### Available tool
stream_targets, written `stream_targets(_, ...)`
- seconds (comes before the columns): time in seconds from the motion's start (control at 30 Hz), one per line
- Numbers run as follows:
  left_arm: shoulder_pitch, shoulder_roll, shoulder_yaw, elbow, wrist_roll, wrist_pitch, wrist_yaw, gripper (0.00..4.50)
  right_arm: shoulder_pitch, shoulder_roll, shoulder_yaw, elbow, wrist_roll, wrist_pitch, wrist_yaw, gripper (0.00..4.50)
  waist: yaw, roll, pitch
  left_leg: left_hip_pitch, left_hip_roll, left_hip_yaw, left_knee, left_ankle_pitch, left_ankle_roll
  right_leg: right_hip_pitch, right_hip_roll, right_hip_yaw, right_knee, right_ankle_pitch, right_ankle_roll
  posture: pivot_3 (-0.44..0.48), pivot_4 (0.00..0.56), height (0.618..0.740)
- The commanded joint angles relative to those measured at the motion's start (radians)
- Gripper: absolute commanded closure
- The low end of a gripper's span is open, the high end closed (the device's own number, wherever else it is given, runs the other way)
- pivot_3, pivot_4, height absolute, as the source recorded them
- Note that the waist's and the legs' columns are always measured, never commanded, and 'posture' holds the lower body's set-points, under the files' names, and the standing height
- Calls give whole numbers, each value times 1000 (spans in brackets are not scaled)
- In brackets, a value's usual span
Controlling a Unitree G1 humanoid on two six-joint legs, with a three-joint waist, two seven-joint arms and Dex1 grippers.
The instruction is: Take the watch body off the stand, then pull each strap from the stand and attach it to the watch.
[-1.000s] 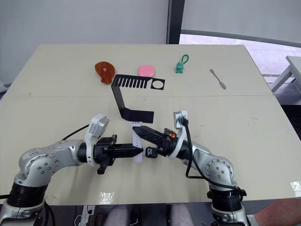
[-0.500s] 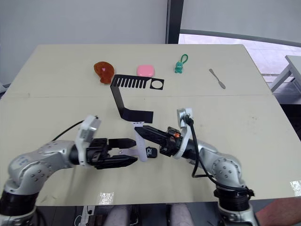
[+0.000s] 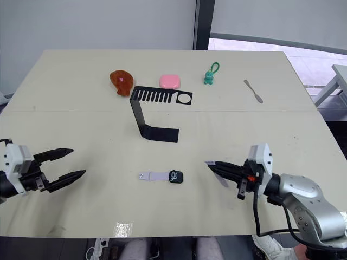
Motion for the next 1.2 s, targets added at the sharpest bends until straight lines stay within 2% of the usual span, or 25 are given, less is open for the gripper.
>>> stream_targets(0.03, 46, -19, -12, -91, 3, -13, -12, 50, 26, -5, -70, 31, -14, -52, 14, 4500, -1, 0, 0, 0, 0, 0, 0, 0, 0, 0, 0, 0, 0, 0, 0, 0, 150, 740)
stream_targets(0.23, -26, -22, -189, -273, 23, 34, 24, 50, 29, -10, -75, 44, -20, -63, 28, 4500, 1, -1, 0, 3, 0, 0, 0, 2, 3, 1, 0, 0, 5, 1, 0, 0, 150, 740)
stream_targets(0.4, -210, -9, -429, -393, 84, 154, 59, 50, 39, -28, -79, 43, -1, -58, 73, 4500, 2, -1, 0, 3, 0, -1, 0, 3, 3, 2, 1, 0, 6, 2, 0, 0, 150, 740)
stream_targets(0.53, -384, -44, -632, -391, 179, 257, 95, 50, 27, -28, -56, 42, -4, -62, 92, 4500, -2, -1, 0, 3, 0, 0, 1, 5, -1, 2, 2, 1, 5, 2, 0, 0, 150, 740)
stream_targets(0.6, -469, -76, -743, -377, 212, 365, 116, 50, 17, -22, -30, 36, -13, -66, 98, 4500, 0, -1, 0, 3, 0, 1, 2, 5, -1, 1, 3, 1, 5, 2, 1, 0, 150, 740)
stream_targets(0.7, -562, -135, -873, -329, 316, 393, 150, 50, 19, -17, -3, 17, -12, -62, 99, 4500, 3, -1, 1, 3, 0, 1, 4, 6, -2, 1, 4, 2, 7, 2, 1, 0, 150, 740)
stream_targets(0.93, -668, -221, -958, -268, 396, 446, 187, 50, 15, -12, 20, -19, -4, -43, 64, 4500, 4, -1, 1, 2, 0, 1, 7, 7, -2, 0, 4, 2, 9, 2, 1, 0, 150, 740)
stream_targets(1.2, -690, -259, -981, -218, 410, 422, 152, 50, -12, -7, 38, -76, 15, 22, 13, 4500, 5, -1, 1, 2, 1, 1, 8, 7, -2, 0, 4, 2, 10, 2, 1, 0, 150, 740)
